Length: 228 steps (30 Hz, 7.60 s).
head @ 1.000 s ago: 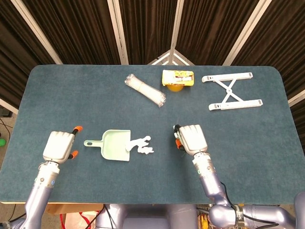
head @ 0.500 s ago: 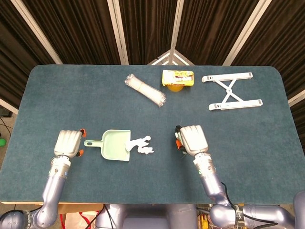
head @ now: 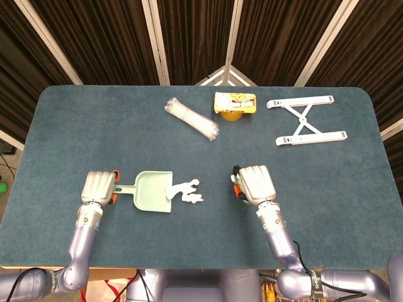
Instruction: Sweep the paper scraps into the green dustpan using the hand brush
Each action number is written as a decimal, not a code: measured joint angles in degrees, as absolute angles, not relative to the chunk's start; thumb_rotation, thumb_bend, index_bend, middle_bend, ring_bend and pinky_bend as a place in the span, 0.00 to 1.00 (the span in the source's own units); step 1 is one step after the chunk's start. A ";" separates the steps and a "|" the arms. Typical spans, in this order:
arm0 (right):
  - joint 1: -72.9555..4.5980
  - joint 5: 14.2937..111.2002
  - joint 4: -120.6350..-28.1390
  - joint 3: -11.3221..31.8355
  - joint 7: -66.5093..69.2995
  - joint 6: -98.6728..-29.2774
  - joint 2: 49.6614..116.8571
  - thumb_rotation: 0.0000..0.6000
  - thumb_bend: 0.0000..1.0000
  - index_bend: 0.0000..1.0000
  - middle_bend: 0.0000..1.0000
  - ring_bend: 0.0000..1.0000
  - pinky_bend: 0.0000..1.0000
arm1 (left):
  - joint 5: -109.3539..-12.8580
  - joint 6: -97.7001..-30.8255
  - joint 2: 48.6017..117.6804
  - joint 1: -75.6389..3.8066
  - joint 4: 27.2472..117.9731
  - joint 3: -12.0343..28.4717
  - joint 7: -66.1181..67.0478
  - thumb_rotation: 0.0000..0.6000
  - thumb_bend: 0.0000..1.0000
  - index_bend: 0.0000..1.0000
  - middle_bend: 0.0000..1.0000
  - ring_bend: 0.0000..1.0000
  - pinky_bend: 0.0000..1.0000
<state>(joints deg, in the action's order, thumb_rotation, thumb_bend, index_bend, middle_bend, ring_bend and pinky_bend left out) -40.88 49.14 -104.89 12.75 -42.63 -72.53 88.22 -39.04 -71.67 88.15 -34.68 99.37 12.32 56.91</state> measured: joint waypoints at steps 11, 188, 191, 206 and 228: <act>-40.97 49.48 -104.73 12.34 -42.11 -72.47 87.83 1.00 0.53 0.66 0.98 1.00 0.84 | -35.39 -71.34 92.43 -37.71 94.81 11.39 56.98 1.00 0.41 0.44 1.00 1.00 0.97; -52.37 27.52 -117.34 24.73 -44.33 -84.50 106.03 1.00 0.54 0.71 0.98 1.00 0.84 | -27.45 -79.54 103.84 -47.74 96.47 12.57 60.64 1.00 0.58 0.71 1.00 1.00 1.00; -52.63 26.61 -118.22 25.80 -44.01 -84.34 106.15 1.00 0.54 0.71 0.98 1.00 0.84 | -27.56 -79.57 103.98 -47.79 96.42 12.57 60.64 1.00 0.58 0.71 1.00 1.00 1.00; -52.95 22.44 -120.37 27.89 -43.02 -83.81 104.00 1.00 0.55 0.84 0.98 1.00 0.84 | -27.65 -80.17 104.19 -47.92 96.68 12.85 61.04 1.00 0.58 0.71 1.00 1.00 1.00; -51.85 21.22 -119.85 24.34 -41.24 -81.88 99.84 1.00 1.00 0.84 0.90 0.90 0.85 | -28.12 -80.37 102.46 -47.35 97.64 12.67 60.87 1.00 0.58 0.71 1.00 1.00 1.00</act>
